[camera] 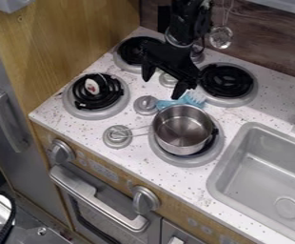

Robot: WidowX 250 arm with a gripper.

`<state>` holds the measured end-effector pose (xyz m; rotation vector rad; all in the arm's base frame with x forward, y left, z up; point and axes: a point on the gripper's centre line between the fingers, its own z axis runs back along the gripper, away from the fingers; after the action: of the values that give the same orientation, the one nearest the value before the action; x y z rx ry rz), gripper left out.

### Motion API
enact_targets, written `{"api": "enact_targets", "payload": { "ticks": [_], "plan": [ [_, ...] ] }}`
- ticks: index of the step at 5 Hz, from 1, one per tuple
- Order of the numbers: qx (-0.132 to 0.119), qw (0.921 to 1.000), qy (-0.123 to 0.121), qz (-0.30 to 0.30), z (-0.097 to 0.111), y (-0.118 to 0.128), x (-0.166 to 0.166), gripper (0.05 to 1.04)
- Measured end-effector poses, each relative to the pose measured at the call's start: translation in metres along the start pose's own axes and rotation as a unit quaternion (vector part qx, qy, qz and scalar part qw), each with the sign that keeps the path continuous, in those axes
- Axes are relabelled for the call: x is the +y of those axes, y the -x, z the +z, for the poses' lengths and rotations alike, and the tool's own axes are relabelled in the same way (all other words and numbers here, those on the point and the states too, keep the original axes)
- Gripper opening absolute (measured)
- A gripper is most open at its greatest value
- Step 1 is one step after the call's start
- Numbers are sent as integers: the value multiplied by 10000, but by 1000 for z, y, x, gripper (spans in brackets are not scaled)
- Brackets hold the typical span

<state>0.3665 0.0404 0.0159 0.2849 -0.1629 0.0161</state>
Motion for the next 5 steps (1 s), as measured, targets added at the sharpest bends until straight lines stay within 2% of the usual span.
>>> {"api": "enact_targets", "payload": {
  "ticks": [1,2,3,4,5],
  "plan": [
    [235,9997,10,-34,-13,10,-4,998],
    [306,9992,68,228,-22,-8,10,998],
    [384,9961,-93,792,-37,-28,53,998],
    [482,9922,-324,1099,-56,-45,84,998],
    [651,9853,-246,1560,-68,-55,116,998]
  ]
}}
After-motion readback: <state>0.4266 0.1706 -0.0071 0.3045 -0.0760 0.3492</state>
